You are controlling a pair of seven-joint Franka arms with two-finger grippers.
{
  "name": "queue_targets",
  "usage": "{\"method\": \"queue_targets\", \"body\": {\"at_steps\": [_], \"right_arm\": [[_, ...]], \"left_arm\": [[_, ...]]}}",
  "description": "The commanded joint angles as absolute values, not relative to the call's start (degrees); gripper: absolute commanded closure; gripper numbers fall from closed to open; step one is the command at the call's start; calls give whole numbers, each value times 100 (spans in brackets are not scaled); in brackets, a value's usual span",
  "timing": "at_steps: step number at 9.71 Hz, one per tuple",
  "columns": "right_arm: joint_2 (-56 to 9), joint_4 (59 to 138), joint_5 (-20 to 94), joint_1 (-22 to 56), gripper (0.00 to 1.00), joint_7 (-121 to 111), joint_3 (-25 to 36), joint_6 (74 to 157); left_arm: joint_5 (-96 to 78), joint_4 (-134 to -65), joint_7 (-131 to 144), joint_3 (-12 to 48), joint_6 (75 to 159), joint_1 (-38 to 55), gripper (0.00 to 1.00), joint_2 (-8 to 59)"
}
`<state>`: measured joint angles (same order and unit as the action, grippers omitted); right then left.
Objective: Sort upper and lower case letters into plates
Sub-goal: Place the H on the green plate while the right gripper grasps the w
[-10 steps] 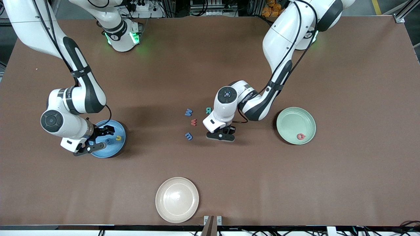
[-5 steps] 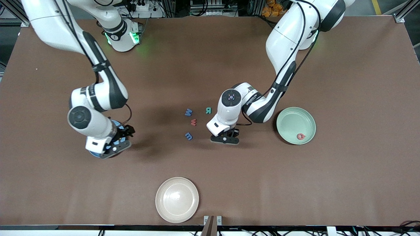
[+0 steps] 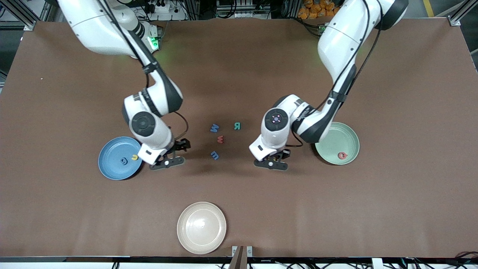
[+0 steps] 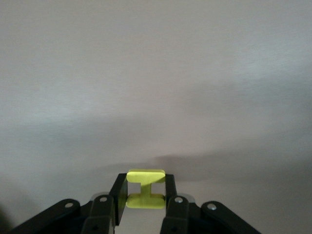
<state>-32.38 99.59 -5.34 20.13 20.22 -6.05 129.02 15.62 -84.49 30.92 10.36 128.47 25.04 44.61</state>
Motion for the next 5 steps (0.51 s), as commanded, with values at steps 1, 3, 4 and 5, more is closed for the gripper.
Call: {"method": "queue_targets", "body": {"at_steps": [1,3,4,5], "right_arm": [[-3716,9415,-466,2564,0,3265,-571,12867],[-3841,9378,-388,2943,0,4058,-571,13190],[-3919,9378,-204,3084,0,4261,-571,13288],[-3955,9387,-141,3181,0,4358,-571,13376]], "left_arm": [[1661,-9120,2489,1169,12762,2058,84,3940],[1670,-9902,1604,1169,12762,1515,84,3413],[1670,-10192,1182,1169,12762,1277,84,3201],[1670,-10361,760,1169,12762,1005,84,3156]]}}
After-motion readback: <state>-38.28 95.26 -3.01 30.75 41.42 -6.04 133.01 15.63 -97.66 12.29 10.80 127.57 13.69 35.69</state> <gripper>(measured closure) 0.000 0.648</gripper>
